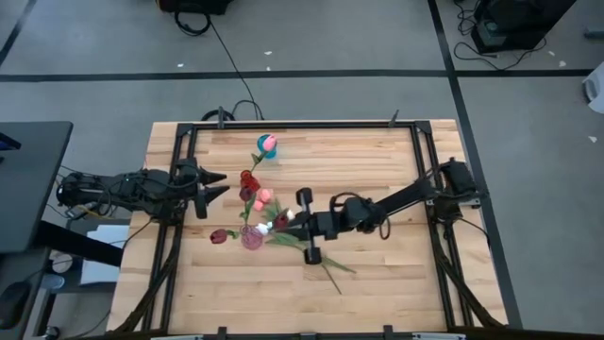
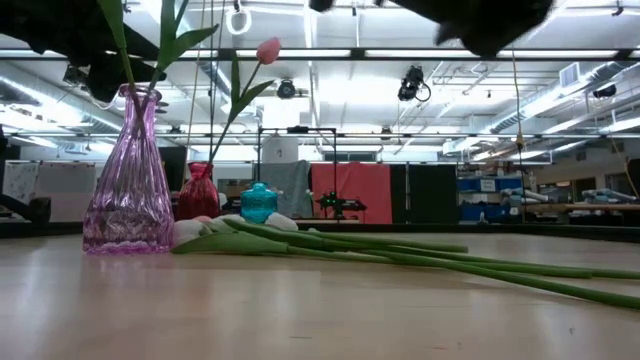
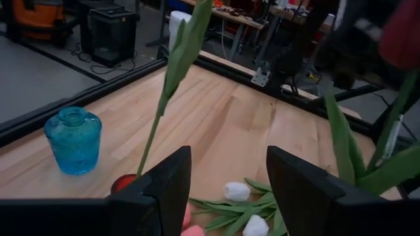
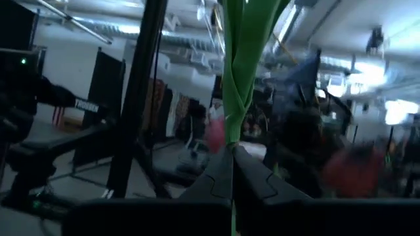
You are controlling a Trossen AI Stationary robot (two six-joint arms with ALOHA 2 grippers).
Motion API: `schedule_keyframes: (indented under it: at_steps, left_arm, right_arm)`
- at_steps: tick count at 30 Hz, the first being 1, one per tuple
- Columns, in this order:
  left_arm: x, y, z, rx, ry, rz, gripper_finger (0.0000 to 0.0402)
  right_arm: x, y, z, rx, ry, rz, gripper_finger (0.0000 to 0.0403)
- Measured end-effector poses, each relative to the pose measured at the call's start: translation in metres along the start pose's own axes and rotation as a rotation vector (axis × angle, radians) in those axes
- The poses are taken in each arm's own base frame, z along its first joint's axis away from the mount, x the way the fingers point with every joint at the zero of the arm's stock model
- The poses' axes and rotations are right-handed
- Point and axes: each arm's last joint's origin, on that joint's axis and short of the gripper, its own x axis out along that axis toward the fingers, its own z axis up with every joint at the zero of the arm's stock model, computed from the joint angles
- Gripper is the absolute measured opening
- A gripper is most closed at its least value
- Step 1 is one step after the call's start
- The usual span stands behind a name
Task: Sort flowers into vase by color
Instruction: Put the red tulip into the pink vase
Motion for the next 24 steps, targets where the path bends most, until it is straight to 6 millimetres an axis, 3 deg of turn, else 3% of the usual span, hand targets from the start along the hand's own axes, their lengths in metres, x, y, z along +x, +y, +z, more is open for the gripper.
schedule_keyframes:
  at_steps: [10,24]
  left_arm:
    - [0.000,0.001,0.000,0.003,-0.005,0.022,0.0203]
    - [0.000,0.000,0.000,0.001,-0.007,0.018,0.0203]
  right_arm:
    - [0.049,0.005,-0.016,-0.130,-0.086,0.034,0.0010]
    - [0.055,-0.018,-0.020,-0.110,-0.083,0.041,0.0011]
